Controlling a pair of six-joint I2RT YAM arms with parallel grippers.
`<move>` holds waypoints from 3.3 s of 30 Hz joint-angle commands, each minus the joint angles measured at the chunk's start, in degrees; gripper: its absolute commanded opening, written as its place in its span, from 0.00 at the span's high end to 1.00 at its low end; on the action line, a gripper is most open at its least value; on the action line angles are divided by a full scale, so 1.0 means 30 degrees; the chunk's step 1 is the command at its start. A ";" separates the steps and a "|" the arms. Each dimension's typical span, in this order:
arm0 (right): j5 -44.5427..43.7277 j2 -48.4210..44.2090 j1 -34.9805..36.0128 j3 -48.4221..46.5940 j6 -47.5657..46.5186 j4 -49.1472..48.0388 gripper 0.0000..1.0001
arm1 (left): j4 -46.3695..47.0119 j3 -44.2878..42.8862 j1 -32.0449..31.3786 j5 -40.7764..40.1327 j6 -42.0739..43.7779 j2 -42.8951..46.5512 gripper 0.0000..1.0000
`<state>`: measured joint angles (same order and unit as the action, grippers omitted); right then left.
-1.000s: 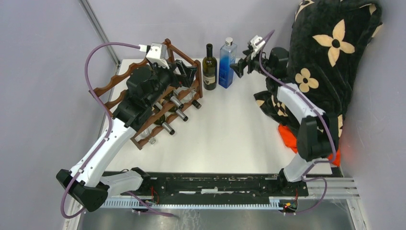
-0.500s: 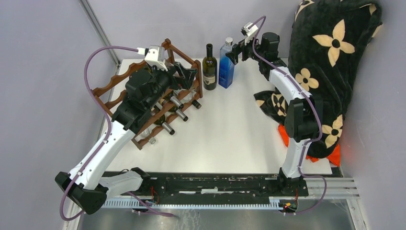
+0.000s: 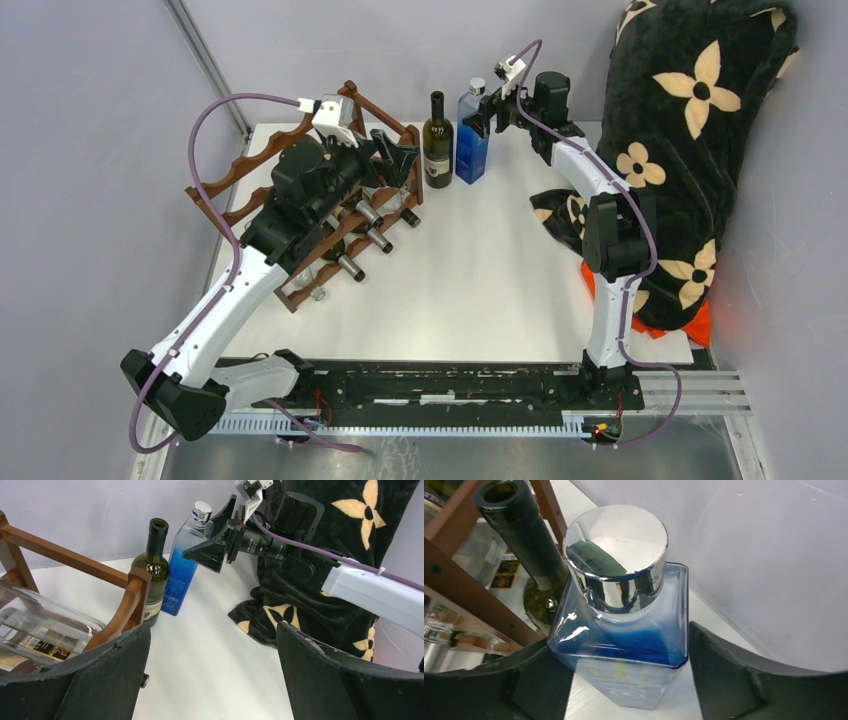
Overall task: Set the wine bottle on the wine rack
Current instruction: Pick up the wine bottle from the center of the board.
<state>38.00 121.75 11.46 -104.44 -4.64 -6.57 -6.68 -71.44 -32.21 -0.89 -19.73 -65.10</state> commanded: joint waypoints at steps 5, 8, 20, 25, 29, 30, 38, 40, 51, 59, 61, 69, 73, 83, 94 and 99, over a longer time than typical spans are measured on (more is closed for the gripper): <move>0.1559 -0.1195 -0.0137 0.0683 0.1010 -0.3029 0.68 | 0.1212 0.0029 0.0099 0.1650 -0.0161 -0.0037 0.00; 0.1412 -0.2616 -0.0543 0.2106 0.1420 -0.3797 0.88 | 0.1361 0.0310 0.0100 0.2266 0.0170 -0.0067 0.00; 0.2623 -1.2255 -0.2983 1.3190 0.9400 -0.8214 1.00 | 0.4042 0.1365 -0.1808 0.4956 0.2788 -0.2284 0.01; 0.1424 -1.5743 -0.3522 1.7262 1.3953 -0.9435 1.00 | 0.4475 0.2093 -0.4360 0.3035 0.5814 -0.3860 0.00; 0.1005 -1.7306 -0.3633 1.9479 1.6793 -1.0257 1.00 | 0.5468 0.2786 -0.5321 0.2626 0.6446 -0.4983 0.00; 0.0959 -1.7597 -0.3639 1.9945 1.7376 -1.0403 1.00 | 0.5693 0.2933 -0.5415 0.2520 0.6457 -0.5212 0.00; 0.0559 -1.8914 -0.3642 2.2263 1.8996 -1.0786 1.00 | 0.6729 0.3011 -0.5495 0.3338 0.5054 -0.7020 0.00; 0.0549 -1.8964 -0.3668 2.2385 1.9248 -1.0920 1.00 | 0.7090 0.2977 -0.5495 0.3883 0.4477 -0.7600 0.00; 0.0674 -1.8481 -0.3651 2.2333 2.0704 -1.1656 1.00 | 0.8700 0.3020 -0.5652 0.5091 0.3756 -0.9740 0.00; 0.1080 -1.8509 -0.3653 2.2480 2.0942 -1.1578 1.00 | 0.5487 0.1518 -0.5942 0.1867 0.5275 -1.1098 0.49; 0.1125 -1.8476 -0.3651 2.2722 2.0802 -1.1148 0.95 | 0.5081 0.1255 -0.5963 0.1711 0.5667 -1.0982 0.88; 0.3829 -1.8160 -0.4523 2.1814 1.3602 -0.6337 0.02 | 0.3561 0.1666 -0.5856 0.2800 0.8972 -0.9058 0.98; 0.5051 -1.8581 -0.5472 2.0799 0.5799 -0.2017 0.02 | 0.1332 0.1786 -0.5662 0.3686 1.0223 -0.8476 0.98; 1.2013 -1.8734 -0.6572 1.6562 -1.7335 1.1545 0.02 | -0.4386 0.0716 -0.5612 0.6459 1.3884 -0.8248 0.98; 0.9161 -1.4017 -0.1522 1.3143 -3.1990 2.5029 0.02 | -0.5776 -0.0196 -0.5834 0.7183 1.5116 -0.8648 0.98; 0.7755 -1.3333 -0.0792 1.3238 -2.9647 2.3595 0.02 | -0.5765 -0.0309 -0.6215 0.6780 1.5434 -0.8659 0.98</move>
<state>64.51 81.87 7.88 -62.76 -92.31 61.23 -28.25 -67.79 -49.74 17.08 22.98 -94.35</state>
